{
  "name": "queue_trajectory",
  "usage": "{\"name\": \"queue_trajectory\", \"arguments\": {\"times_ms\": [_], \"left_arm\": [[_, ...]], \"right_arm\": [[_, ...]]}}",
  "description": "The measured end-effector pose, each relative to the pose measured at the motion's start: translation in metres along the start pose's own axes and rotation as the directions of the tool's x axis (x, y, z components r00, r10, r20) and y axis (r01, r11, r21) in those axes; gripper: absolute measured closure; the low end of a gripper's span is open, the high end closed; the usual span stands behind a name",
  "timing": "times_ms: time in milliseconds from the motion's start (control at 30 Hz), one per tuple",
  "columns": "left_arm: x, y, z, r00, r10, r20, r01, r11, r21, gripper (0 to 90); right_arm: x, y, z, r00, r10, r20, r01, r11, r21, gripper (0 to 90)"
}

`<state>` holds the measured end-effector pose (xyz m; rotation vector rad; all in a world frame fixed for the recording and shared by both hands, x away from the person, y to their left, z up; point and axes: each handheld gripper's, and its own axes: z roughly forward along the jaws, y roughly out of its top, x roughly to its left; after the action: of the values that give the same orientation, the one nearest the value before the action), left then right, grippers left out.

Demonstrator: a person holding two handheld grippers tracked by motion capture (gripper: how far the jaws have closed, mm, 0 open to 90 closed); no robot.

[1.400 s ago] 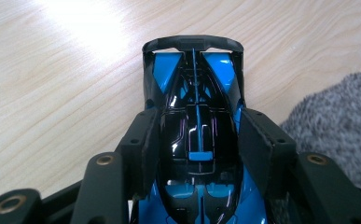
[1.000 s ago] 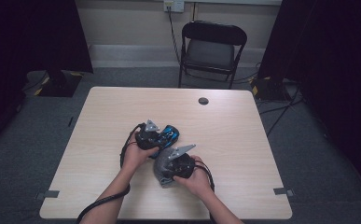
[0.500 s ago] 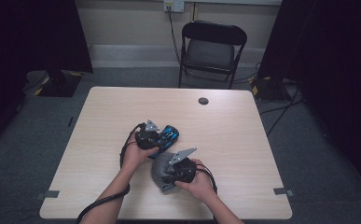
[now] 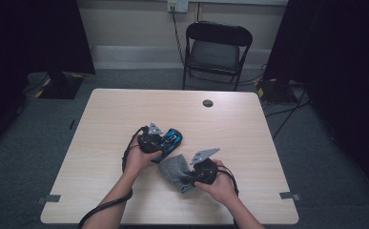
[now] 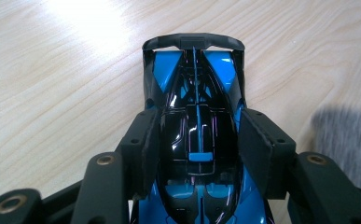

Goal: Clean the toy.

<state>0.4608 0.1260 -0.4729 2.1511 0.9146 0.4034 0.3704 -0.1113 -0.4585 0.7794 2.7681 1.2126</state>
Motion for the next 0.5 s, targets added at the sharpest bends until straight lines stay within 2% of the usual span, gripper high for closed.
{"name": "queue_trajectory", "arguments": {"times_ms": [133, 233, 333, 500], "left_arm": [[0.000, 0.000, 0.000, 1.0000, 0.002, 0.000, -0.002, 1.0000, 0.002, 48.9], [0.000, 0.000, 0.000, 1.0000, 0.000, 0.000, 0.000, 1.0000, 0.003, 48.9], [0.000, 0.000, 0.000, 1.0000, 0.002, -0.002, -0.002, 1.0000, 0.000, 48.9], [0.001, -0.001, -0.001, 1.0000, 0.006, -0.003, -0.006, 1.0000, -0.006, 48.9]], "right_arm": [[-0.014, -0.002, -0.015, 0.9978, 0.032, 0.058, -0.030, 0.999, -0.032, 77.2], [-0.024, -0.002, -0.023, 0.9911, 0.060, 0.119, -0.053, 0.997, -0.056, 77.2], [-0.034, -0.004, -0.028, 0.9807, 0.096, 0.171, -0.084, 0.994, -0.077, 77.1], [-0.050, -0.009, -0.032, 0.9561, 0.157, 0.247, -0.131, 0.984, -0.120, 77.0]]}}
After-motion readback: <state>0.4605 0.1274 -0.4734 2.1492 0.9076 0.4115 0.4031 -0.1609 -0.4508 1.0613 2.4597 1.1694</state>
